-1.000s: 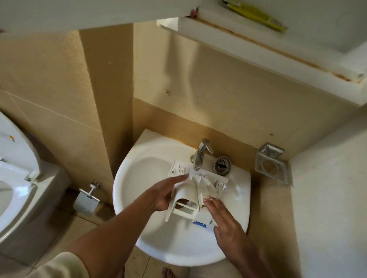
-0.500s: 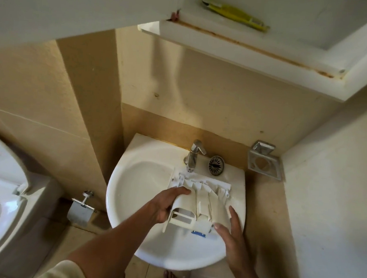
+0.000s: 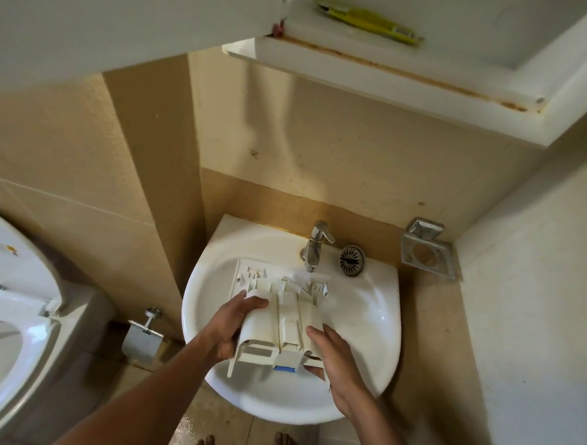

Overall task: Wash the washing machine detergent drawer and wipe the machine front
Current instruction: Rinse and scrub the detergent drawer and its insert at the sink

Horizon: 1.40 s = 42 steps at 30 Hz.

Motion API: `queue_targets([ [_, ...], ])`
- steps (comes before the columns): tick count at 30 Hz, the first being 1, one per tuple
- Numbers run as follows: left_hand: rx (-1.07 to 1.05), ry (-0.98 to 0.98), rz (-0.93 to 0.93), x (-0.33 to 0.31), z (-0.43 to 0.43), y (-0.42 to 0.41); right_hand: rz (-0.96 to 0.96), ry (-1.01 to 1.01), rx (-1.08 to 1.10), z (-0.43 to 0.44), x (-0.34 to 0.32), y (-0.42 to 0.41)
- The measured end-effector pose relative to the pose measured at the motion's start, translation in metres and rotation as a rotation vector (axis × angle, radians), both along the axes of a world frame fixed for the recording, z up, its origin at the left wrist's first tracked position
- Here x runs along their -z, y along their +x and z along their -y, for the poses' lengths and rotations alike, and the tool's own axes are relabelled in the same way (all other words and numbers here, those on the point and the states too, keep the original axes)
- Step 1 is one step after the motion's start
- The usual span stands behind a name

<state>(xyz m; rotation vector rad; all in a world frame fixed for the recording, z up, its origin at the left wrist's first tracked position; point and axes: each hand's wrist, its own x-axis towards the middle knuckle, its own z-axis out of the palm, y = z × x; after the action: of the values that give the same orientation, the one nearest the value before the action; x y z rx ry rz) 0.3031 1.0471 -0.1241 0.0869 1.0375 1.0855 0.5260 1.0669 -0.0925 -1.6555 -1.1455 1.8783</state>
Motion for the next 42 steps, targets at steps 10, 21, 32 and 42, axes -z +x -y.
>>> queue_targets([
  [10, -0.143, 0.008, 0.037, 0.000, 0.017, -0.007, 0.069, 0.184, -0.042, 0.000, -0.029, -0.032],
  [21, -0.160, -0.006, -0.094, -0.002, 0.023, 0.013, 0.150, 0.321, 0.068, 0.021, -0.021, -0.019],
  [32, 0.094, 0.044, -0.320, -0.018, -0.009, 0.039, 0.160, 0.277, 0.250, 0.032, -0.020, 0.007],
  [42, 0.292, 0.062, -0.349, -0.023, -0.026, 0.070, 0.169, 0.293, 0.372, 0.043, -0.013, 0.031],
])
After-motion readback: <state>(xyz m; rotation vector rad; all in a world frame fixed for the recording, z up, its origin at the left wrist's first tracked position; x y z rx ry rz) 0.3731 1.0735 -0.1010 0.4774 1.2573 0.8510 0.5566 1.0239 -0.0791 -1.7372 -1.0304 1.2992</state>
